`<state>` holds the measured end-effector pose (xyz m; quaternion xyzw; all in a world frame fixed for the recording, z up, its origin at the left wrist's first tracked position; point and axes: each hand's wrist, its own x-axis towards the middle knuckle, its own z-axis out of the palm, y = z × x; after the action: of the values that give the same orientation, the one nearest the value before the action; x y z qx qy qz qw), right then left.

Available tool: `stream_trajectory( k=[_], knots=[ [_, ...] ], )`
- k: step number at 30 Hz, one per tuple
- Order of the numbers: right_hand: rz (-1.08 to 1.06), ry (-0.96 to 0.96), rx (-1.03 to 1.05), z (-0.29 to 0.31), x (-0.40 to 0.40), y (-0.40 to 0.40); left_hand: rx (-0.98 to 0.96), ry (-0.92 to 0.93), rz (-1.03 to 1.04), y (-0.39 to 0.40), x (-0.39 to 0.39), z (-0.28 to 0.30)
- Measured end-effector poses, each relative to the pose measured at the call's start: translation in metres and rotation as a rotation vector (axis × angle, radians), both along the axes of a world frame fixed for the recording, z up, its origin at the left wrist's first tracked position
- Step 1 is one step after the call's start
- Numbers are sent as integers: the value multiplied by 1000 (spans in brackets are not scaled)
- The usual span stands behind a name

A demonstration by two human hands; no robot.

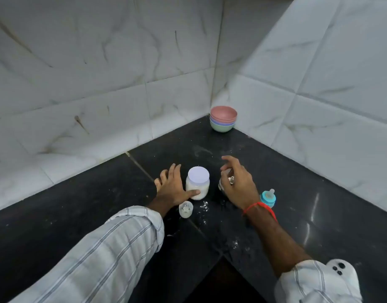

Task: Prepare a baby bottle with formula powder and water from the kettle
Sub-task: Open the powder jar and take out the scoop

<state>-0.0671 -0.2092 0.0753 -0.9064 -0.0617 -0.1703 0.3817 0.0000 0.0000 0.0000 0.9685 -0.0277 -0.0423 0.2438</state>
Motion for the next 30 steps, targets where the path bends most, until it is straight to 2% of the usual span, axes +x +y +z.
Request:
stream_trajectory(
  k=[8, 14, 18, 20, 22, 25, 27, 30],
  knots=[
    [137, 4, 118, -20, 4, -29, -123, 106, 15, -34, 31, -21],
    [208, 62, 207, -34, 3, -27, -284, -145, 49, -40, 25, -13],
    [142, 59, 273, -27, 9, -17, -476, -296, 84, -39, 10, 17],
    [103, 70, 273, -16, 11, -15, -487, -339, 28, -40, -9, 31],
    [147, 159, 201, -7, 11, -13, -449, -371, -51, -45, -34, 36],
    [193, 204, -127, -3, 7, -3, -462, -354, -67, -55, -68, 27],
    [163, 142, -275, -6, 0, 3, -500, -256, 4, -61, -85, 27],
    [162, -48, -336, -16, -9, 4, -459, -170, 44, -64, -105, 26]
  ],
)
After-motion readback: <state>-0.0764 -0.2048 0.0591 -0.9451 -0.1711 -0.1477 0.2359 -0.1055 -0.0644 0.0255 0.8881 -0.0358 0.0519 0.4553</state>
